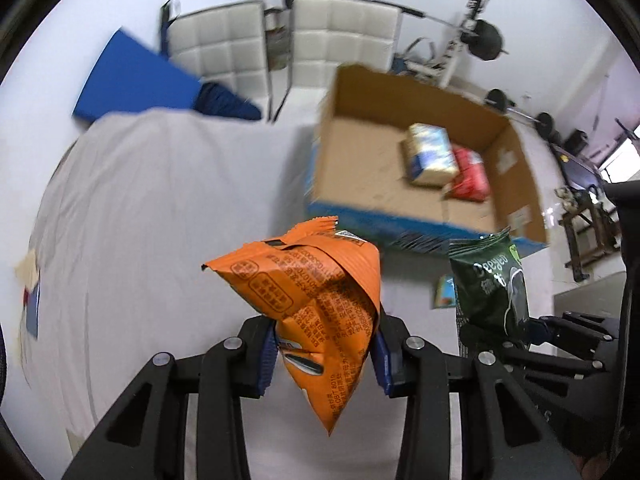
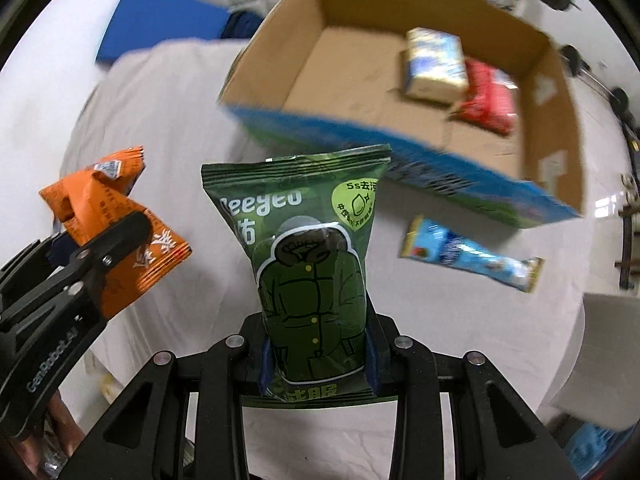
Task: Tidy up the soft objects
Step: 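Carry the orange bag with the left tool while the right tool carries the green bag to the box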
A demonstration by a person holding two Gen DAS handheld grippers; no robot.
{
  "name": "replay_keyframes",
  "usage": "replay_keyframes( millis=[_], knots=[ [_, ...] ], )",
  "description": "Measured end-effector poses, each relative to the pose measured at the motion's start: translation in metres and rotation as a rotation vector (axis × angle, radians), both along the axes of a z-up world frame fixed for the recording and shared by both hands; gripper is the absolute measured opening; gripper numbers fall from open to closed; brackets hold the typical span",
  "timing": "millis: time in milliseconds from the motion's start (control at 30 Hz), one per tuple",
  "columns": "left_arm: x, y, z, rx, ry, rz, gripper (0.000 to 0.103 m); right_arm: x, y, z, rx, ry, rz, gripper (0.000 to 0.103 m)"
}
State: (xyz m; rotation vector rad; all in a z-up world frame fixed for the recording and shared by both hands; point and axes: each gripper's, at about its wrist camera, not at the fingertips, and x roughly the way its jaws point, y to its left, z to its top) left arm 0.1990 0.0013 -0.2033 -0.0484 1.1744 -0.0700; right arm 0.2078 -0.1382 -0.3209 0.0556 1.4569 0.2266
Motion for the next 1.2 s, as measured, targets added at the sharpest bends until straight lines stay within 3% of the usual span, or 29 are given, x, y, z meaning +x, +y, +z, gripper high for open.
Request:
replay_keyframes(
  millis=[300,467,600,900,1200],
  knots=[
    [0.041,-0.038,0.042,-0.071,-0.042,-0.109,0.036,0.021,-0.078,0.063,0.022,-0.105,-0.161,0.036],
    [0.085,-0.049,0.037,-0.098,-0.004,-0.147,0.036,0.044,-0.113,0.061,0.005,-0.100,-0.230,0.036],
    [0.129,-0.056,0.013,-0.090,0.055,-0.162,0.036,0.072,-0.130,0.044,-0.047,-0.083,-0.262,0.036],
    [0.216,-0.072,-0.058,-0.040,0.203,-0.191,0.036,0.132,-0.142,-0.031,-0.089,0.035,-0.306,0.036],
    [0.266,-0.092,-0.112,0.020,0.307,-0.228,0.036,0.159,-0.138,-0.095,-0.136,0.130,-0.309,0.036]
  ],
)
